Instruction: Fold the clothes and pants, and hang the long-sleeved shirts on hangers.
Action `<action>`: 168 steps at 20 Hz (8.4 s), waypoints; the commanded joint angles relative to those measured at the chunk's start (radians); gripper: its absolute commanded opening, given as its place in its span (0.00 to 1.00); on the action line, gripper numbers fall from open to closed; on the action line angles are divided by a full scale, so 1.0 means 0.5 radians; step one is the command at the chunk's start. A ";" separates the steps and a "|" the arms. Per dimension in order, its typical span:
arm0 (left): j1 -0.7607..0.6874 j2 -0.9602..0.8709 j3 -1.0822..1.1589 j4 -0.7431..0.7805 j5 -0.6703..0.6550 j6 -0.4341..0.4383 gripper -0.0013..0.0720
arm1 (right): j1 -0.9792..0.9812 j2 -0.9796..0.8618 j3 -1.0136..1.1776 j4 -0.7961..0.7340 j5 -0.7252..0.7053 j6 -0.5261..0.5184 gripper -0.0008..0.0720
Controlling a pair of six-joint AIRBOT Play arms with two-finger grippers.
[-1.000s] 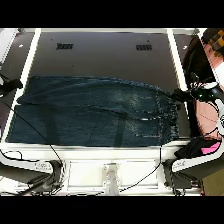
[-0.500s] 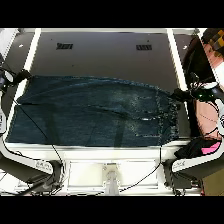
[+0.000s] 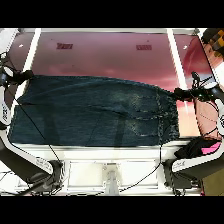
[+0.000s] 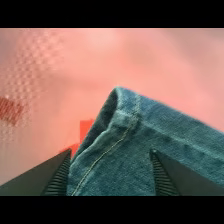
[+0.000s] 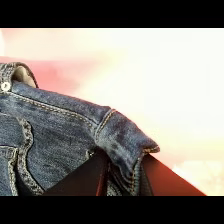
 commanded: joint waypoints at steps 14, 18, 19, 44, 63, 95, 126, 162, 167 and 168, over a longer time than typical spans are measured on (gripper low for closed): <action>-0.037 -0.098 0.025 -0.420 0.383 0.021 0.06 | 0.001 0.002 0.001 -0.001 -0.004 0.001 0.31; 0.002 0.021 0.024 -0.448 0.524 0.021 0.06 | 0.001 0.002 0.001 -0.001 -0.005 0.001 0.31; 0.021 0.052 0.024 -0.448 0.546 0.021 0.06 | 0.001 0.002 0.001 -0.001 -0.007 0.001 0.31; 0.430 0.507 0.022 -0.259 -0.515 0.047 0.98 | -0.242 0.282 0.072 -0.484 0.998 -0.062 0.75; 0.505 0.351 0.018 -0.259 -0.919 0.272 0.97 | -0.137 0.224 -0.517 0.153 0.453 -0.267 0.22; 0.531 0.217 0.018 -0.269 -0.759 0.441 0.06 | -0.109 0.522 -0.452 -0.011 0.419 -0.145 0.06; 0.679 0.875 -0.085 -0.175 -0.815 0.404 0.68 | -0.182 1.165 -0.458 -0.685 0.951 -0.139 0.54; 1.192 0.949 -0.421 -0.507 -1.563 0.914 0.68 | -0.524 0.637 -1.065 -0.251 0.519 -0.164 0.06; 1.511 0.935 -0.754 -0.498 -1.566 1.389 0.68 | -0.523 0.637 -1.065 -0.250 0.528 -0.164 0.06; 1.579 0.924 -0.821 -0.498 -1.568 1.468 0.68 | -0.523 0.637 -1.065 -0.251 0.525 -0.164 0.06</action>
